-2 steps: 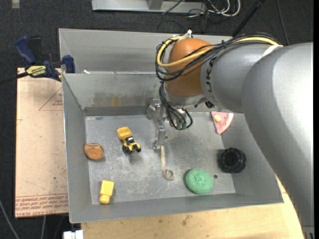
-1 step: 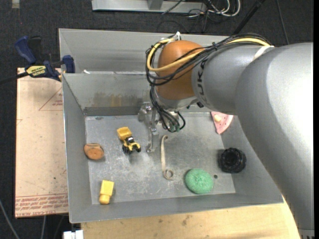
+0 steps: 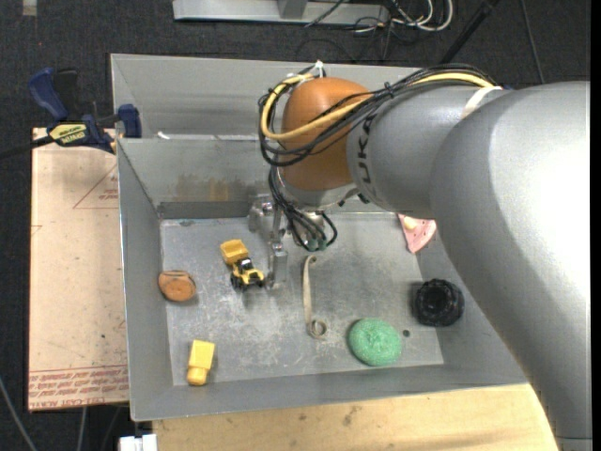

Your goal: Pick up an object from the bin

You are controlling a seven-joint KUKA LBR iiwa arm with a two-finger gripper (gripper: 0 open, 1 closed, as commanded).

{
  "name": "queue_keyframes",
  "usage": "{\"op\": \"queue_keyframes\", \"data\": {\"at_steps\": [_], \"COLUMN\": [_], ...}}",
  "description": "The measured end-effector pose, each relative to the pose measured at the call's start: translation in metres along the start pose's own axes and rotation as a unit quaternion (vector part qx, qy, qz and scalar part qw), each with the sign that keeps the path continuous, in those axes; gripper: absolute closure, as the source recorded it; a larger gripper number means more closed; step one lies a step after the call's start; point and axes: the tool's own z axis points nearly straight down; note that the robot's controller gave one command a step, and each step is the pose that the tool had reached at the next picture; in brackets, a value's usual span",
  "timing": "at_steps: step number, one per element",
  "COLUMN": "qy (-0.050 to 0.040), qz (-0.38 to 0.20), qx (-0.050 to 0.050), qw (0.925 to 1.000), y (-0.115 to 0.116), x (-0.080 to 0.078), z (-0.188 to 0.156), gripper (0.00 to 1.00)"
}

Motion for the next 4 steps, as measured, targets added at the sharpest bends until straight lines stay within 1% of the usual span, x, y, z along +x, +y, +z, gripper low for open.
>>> {"op": "queue_keyframes", "data": {"at_steps": [1,2,3,4], "qy": [-0.0003,0.0002,0.0003,0.0003], "qz": [-0.011,-0.049,-0.142,-0.142], "qx": [0.000,0.000,-0.001,-0.001], "qw": [0.9999,0.9988,0.9899,0.9899], "y": [0.015,0.027,0.047,0.046], "x": [-0.001,0.026,0.072,0.072], "z": [0.000,0.000,-0.001,-0.001], "gripper": [0.00,0.00,1.00,1.00]}}
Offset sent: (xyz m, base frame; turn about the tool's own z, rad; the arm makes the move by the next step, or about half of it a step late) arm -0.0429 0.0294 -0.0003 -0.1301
